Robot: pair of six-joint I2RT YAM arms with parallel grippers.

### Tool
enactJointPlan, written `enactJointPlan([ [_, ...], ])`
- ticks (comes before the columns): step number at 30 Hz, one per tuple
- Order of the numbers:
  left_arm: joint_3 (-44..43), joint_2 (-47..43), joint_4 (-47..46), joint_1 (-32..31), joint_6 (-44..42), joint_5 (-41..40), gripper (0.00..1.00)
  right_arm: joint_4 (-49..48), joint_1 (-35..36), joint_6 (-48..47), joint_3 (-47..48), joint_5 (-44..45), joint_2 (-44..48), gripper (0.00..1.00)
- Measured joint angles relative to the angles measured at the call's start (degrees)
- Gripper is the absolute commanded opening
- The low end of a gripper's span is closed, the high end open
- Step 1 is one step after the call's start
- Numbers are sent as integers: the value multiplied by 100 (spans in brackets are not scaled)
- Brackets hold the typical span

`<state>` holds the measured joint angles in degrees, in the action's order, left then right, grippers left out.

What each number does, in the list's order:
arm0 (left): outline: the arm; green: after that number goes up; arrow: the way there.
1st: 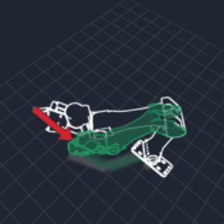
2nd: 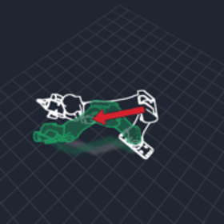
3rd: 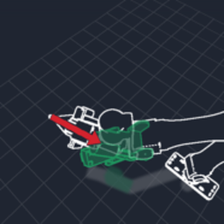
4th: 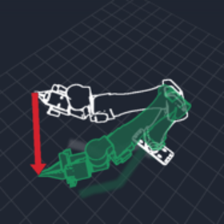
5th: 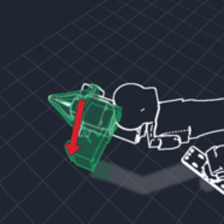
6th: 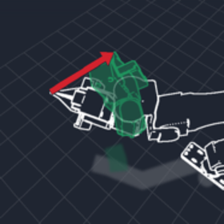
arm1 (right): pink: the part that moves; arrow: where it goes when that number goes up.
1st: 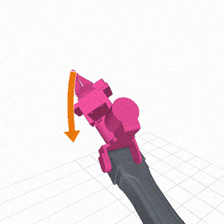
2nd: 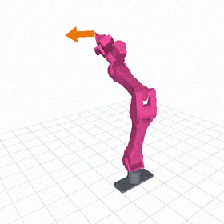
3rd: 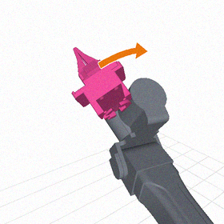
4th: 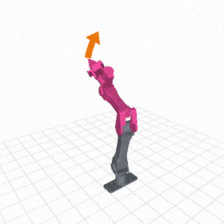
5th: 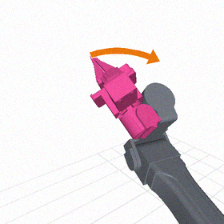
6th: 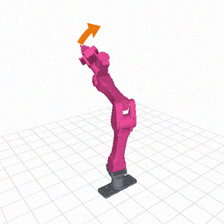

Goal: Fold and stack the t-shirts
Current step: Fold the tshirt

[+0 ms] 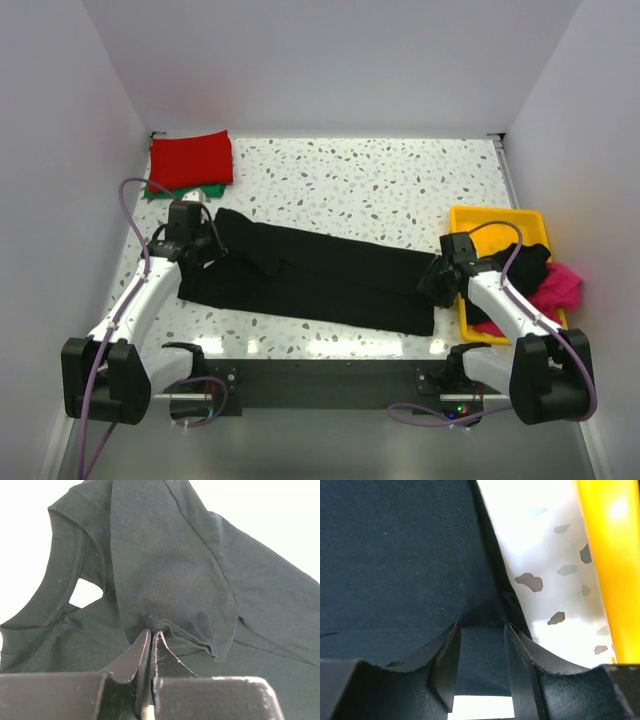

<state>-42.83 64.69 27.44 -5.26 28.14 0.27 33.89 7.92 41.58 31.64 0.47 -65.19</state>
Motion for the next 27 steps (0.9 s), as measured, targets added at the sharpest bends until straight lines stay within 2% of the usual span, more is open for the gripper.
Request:
enactJointPlan([
  [22,0,0,-17,2,0,83,3,186,2,-2,-24,155,-2,47],
  [27,0,0,-17,2,-2,92,3,177,2,0,-24,157,-4,44],
])
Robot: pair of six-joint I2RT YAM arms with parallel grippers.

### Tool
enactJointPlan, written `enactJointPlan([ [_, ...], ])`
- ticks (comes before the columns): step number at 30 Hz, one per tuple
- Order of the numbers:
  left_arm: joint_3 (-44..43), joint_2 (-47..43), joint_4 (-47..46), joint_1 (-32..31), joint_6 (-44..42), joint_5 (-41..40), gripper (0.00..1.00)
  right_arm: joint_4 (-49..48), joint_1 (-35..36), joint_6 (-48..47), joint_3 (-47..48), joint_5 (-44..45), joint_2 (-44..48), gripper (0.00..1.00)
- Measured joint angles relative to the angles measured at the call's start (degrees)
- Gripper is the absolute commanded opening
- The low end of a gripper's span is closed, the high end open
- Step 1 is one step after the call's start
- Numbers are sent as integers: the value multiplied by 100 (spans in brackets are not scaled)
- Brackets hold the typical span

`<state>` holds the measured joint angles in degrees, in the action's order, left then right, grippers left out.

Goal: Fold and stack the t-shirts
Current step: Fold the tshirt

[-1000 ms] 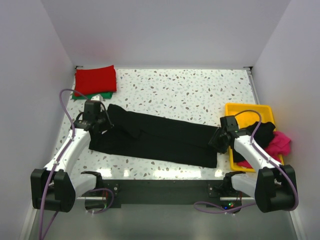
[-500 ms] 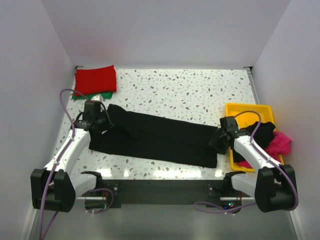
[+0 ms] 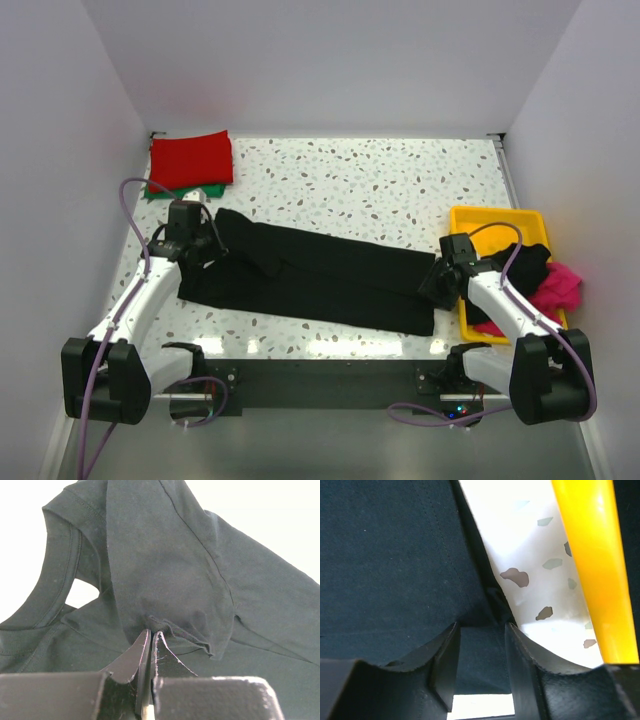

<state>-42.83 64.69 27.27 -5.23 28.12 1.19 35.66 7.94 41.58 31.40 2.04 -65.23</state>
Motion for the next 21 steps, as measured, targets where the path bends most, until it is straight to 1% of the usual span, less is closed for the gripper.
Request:
enactJointPlan([
  [7,-2,0,0,9,0,11,3,-55,0,9,2,2,-42,34],
  [11,-2,0,0,22,0,13,3,-63,0,17,9,24,-105,26],
  [12,-2,0,0,24,0,13,3,-66,0,20,11,24,-118,20],
  [15,-4,0,0,31,0,17,3,-94,0,39,24,20,-168,12],
  [21,-61,7,4,35,-2,31,2,-90,4,39,98,31,-201,4],
])
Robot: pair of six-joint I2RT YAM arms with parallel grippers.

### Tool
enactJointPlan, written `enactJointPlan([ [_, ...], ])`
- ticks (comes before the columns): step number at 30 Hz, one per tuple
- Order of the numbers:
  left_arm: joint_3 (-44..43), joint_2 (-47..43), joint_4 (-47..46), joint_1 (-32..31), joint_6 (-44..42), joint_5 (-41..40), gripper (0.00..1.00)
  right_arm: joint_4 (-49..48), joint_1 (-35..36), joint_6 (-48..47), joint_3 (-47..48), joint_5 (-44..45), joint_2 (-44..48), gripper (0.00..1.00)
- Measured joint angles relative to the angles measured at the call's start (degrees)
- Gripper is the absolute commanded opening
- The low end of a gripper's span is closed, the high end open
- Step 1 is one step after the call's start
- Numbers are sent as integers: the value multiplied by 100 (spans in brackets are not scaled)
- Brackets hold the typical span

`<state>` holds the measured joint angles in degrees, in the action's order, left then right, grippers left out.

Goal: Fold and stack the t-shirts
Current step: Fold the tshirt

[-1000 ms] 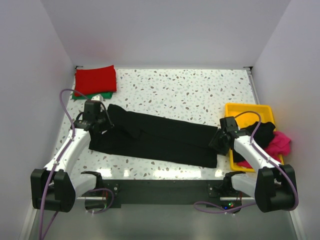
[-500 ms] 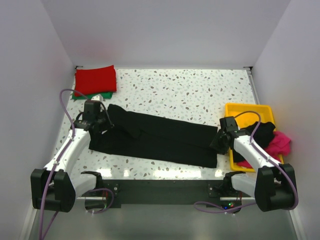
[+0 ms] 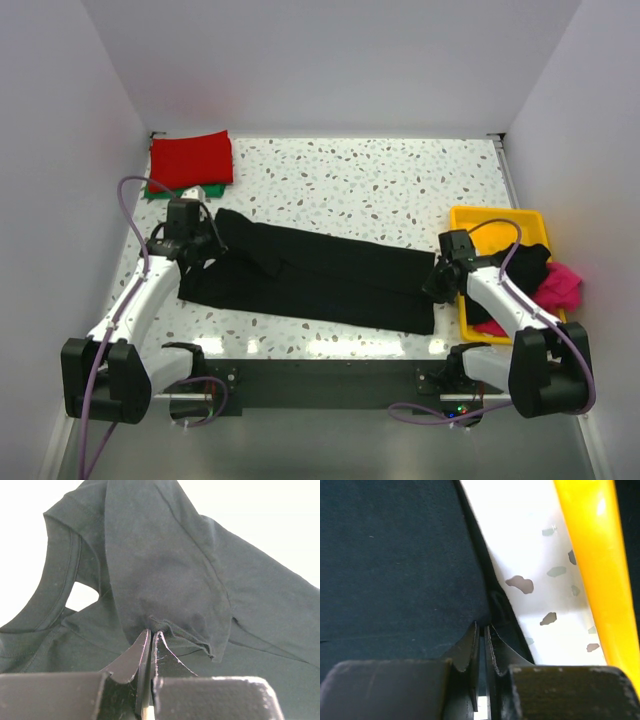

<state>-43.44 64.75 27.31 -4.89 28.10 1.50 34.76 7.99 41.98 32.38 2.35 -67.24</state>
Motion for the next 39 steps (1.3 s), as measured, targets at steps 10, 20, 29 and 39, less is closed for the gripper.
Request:
enactJointPlan([
  [10,-415,212,-4,0,-2,37,0,37,-2,-90,546,133,-166,1],
  [20,-1451,944,-2,0,2,122,0,35,-85,-136,1331,164,-778,0],
  [29,-3101,1755,13,66,133,153,0,-94,-275,-195,2573,289,-1609,0],
  [39,-3388,1862,22,76,195,181,0,-142,-638,-286,2892,284,-1871,0],
])
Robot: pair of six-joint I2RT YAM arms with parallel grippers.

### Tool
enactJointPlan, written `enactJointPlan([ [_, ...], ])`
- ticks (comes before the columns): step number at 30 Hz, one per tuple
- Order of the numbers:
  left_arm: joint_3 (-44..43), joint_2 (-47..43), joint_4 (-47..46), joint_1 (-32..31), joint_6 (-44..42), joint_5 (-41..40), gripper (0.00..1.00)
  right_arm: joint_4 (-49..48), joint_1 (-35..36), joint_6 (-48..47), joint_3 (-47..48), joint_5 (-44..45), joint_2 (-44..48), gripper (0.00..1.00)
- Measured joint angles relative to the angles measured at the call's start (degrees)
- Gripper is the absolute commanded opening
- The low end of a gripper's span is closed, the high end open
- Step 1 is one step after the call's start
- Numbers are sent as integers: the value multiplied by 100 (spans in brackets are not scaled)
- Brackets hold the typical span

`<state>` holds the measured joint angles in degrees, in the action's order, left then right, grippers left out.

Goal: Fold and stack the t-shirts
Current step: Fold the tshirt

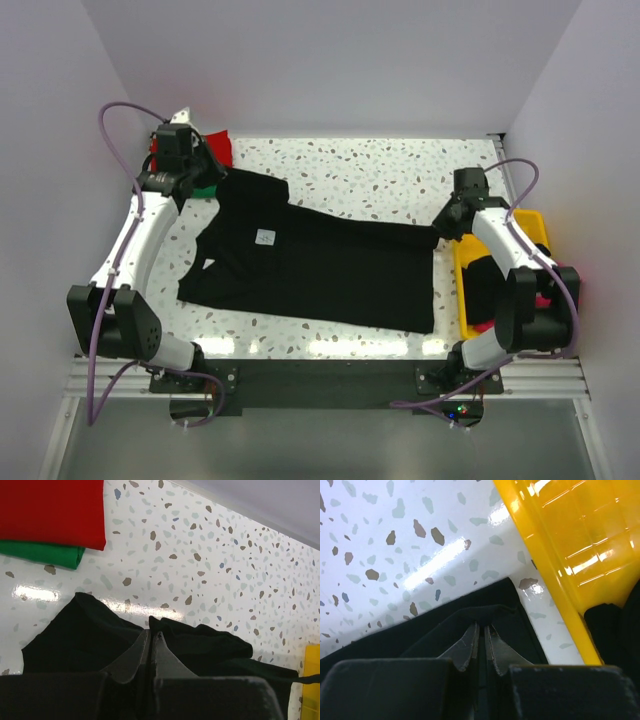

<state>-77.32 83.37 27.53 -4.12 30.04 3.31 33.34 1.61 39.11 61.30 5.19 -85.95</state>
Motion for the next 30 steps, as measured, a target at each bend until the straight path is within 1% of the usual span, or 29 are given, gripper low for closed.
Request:
enactJointPlan([
  [11,256,-46,-2,11,44,-7,0,-153,-96,-11,98,-129,-219,0],
  [21,1003,-713,-15,37,44,-31,0,-232,-96,-13,295,-74,-223,0],
  [30,1388,-914,0,37,44,-33,0,-293,-96,-20,295,-26,-304,0],
])
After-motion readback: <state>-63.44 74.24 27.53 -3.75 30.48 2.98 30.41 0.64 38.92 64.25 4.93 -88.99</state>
